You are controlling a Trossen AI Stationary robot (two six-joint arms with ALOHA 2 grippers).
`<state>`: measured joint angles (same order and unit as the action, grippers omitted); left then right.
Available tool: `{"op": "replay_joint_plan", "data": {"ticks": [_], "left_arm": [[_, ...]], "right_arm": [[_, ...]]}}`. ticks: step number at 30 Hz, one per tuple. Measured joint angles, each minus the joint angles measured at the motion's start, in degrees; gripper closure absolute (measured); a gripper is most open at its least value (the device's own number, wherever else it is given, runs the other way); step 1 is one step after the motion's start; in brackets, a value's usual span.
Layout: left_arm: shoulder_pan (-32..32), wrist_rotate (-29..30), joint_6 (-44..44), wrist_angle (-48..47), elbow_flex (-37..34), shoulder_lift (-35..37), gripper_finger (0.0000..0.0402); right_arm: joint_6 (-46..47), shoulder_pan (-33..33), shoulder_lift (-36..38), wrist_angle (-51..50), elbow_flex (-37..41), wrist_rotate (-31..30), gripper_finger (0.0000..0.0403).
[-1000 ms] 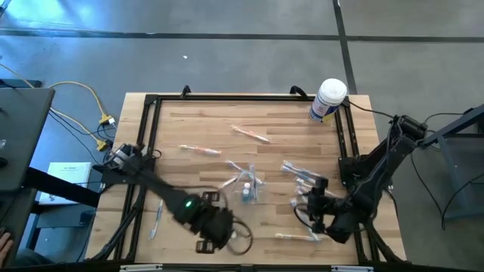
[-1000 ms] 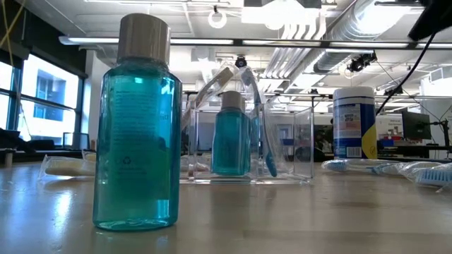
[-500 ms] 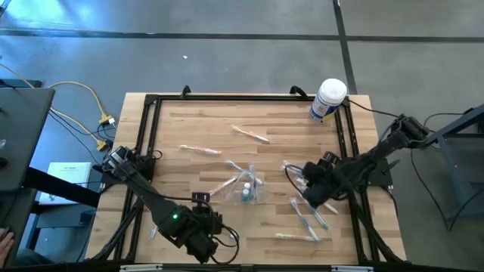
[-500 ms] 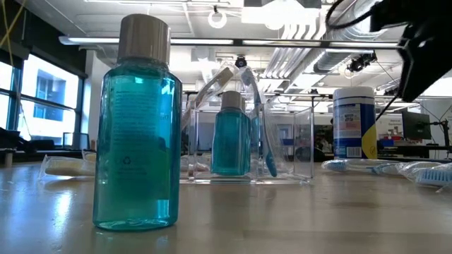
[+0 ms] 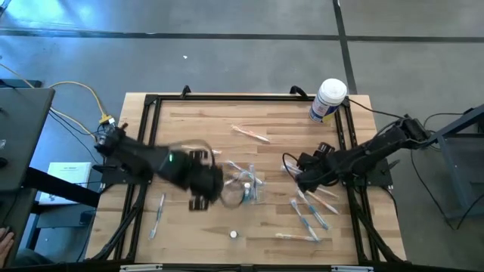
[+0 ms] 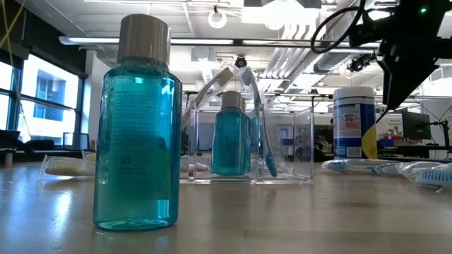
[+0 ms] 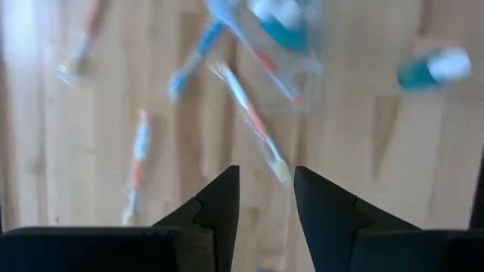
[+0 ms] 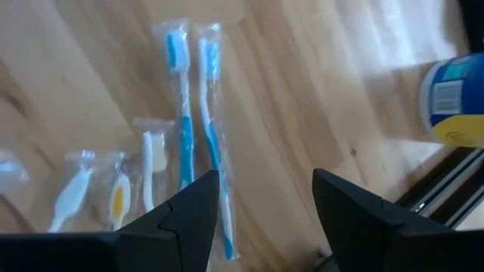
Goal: Pick & Place toothbrushing station
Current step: Put the blue toothbrush into the transparent organizer
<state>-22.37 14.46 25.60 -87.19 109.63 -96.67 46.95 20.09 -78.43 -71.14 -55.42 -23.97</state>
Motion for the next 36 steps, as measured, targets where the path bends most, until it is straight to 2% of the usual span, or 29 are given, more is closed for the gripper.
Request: {"op": "replay_joint_plan", "data": {"ticks": [5, 11, 17, 21, 26, 30, 36], "left_arm": [[6.47, -1.64, -3.98, 5.26, -5.14, 4.5, 0.0281], [11.24, -14.01, -9.74, 16.77, -20.06, 11.64, 0.0281], [13.75, -15.83, -9.71, 29.84, -36.06, 22.64, 0.0281], [13.55, -16.74, -7.63, 42.19, -47.41, 30.02, 0.0281], [11.46, -17.4, -4.74, 55.29, -58.73, 34.25, 0.0281], [9.0, -17.4, -2.7, 59.99, -63.62, 34.07, 0.0281], [4.84, -17.2, 1.66, 64.92, -66.98, 33.45, 0.0281]], "right_arm": [[-4.56, -2.42, 0.02, 0.27, 0.72, 2.79, 0.0198], [-6.73, -4.42, 0.58, 3.41, 7.04, 7.64, 0.0198], [-6.74, -4.85, 0.57, 9.17, 10.83, 8.97, 0.0198], [-8.4, -4.87, 0.55, 14.47, 12.42, 8.93, 0.0198], [-11.2, -4.87, 0.35, 19.88, 13.64, 8.62, 0.0198], [-11.27, -4.92, 0.22, 20.81, 14.45, 7.11, 0.0198], [-10.56, -7.03, 0.22, 20.93, 16.62, 6.47, 0.0198]]}}
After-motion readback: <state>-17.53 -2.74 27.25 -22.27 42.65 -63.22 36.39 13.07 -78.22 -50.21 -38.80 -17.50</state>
